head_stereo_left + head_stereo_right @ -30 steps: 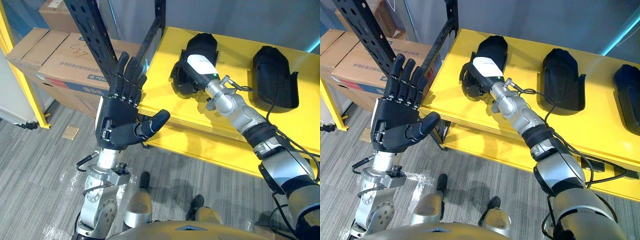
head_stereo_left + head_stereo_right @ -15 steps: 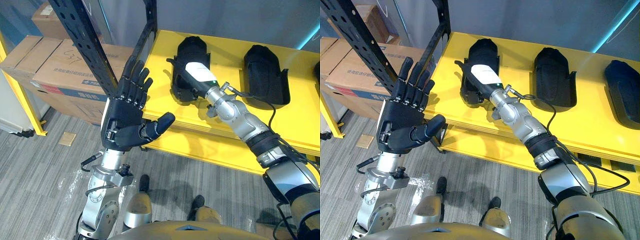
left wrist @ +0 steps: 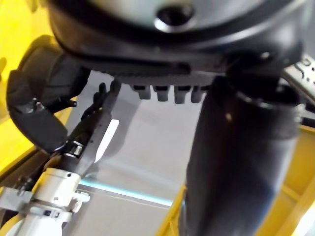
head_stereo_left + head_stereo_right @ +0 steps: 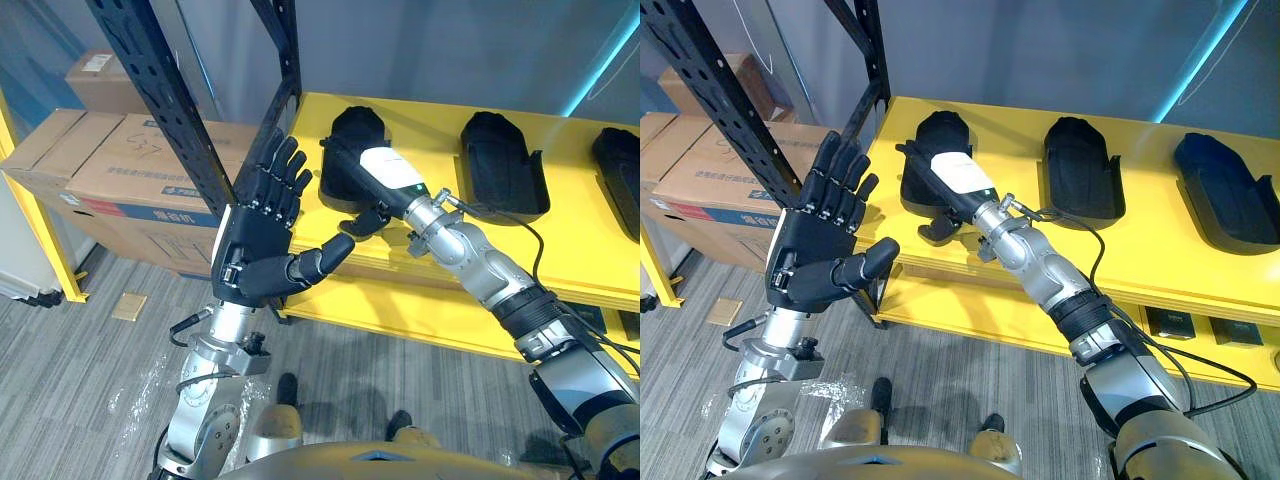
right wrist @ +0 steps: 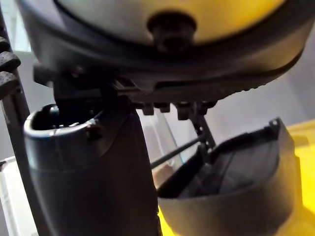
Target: Walk over and take three plastic housings, then place them on the shelf
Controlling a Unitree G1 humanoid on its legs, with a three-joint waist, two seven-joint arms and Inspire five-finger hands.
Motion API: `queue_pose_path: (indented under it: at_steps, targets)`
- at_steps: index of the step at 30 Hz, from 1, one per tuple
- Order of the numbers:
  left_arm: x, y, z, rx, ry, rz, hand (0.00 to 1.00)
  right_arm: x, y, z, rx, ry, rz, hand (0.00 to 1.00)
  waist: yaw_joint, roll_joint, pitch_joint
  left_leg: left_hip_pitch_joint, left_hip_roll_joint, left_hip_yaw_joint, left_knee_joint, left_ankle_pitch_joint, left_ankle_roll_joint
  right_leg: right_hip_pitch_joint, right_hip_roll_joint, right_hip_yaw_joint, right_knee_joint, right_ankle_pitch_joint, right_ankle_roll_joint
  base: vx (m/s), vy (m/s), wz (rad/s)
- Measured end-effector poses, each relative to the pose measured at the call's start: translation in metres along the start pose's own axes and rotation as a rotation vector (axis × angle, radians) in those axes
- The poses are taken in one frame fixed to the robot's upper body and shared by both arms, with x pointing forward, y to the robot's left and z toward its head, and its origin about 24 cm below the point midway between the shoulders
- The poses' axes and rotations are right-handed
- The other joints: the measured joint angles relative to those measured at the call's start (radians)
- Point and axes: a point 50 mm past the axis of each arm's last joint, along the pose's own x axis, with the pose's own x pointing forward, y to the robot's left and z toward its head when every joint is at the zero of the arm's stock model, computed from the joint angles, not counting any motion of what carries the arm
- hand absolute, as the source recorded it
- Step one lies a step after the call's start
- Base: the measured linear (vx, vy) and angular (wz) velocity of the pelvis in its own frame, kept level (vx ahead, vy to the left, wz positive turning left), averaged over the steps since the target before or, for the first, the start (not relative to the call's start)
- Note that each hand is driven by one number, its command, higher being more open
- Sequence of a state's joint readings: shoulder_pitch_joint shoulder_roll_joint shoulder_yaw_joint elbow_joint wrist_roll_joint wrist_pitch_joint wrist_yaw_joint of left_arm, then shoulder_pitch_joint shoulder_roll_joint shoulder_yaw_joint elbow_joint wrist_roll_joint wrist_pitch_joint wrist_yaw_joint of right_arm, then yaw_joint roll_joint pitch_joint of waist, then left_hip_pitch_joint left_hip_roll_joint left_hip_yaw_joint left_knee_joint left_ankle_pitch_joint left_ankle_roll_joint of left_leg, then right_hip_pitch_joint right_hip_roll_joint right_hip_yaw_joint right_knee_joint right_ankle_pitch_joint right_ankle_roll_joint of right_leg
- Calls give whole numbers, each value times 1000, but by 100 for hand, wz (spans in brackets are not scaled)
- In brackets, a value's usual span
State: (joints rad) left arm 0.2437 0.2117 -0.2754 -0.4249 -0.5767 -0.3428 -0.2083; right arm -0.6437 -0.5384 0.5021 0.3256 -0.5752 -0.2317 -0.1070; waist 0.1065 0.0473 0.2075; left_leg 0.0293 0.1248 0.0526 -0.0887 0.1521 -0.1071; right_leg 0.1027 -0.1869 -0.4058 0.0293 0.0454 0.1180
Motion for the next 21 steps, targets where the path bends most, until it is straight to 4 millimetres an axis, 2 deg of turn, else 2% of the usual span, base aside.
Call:
queue_pose_path:
  at_steps: [5, 10, 13, 15, 17, 21]
  targets:
    - [-1, 0, -2, -4, 8, 12, 100, 6, -8, 10, -3, -21, -167, 100, 1, 1, -23, -1, 1, -1, 0, -1, -1, 9, 5, -2, -23, 11, 1, 0, 0, 0]
    - [-1, 0, -2, -5, 8, 14, 100, 8, -15, 10, 6, -16, -222, 100, 1, 1, -27, -2, 3, -4, 0, -1, -1, 14, 10, -4, -34, 17, 0, 0, 0, 0]
    - [-1, 1, -2, -4, 9, 17, 100, 7, -27, 15, 34, -39, -261, 100, -4, 1, -27, -5, 4, -3, 0, 0, -1, 14, 13, -4, -42, 21, -1, 0, 0, 0]
    - [-2, 2, -4, -3, 17, 24, 100, -5, -44, 30, 154, -109, -310, 100, -6, 1, -27, -7, 4, -3, 0, -1, -1, 16, 14, -4, -51, 26, -2, 0, 0, 0]
    - [-4, 5, -6, -1, 31, 43, 100, -19, -51, 43, 286, -167, -319, 100, -14, -1, -31, -7, 4, -2, 0, -1, -1, 16, 14, -3, -52, 25, -2, 0, 0, 0]
    - [-10, 11, -5, -6, 37, 89, 100, -53, -43, 54, 545, -218, -223, 100, -37, -11, -39, -5, 5, 5, -1, -3, -3, 15, 15, 2, -51, 25, -3, 23, -11, -5]
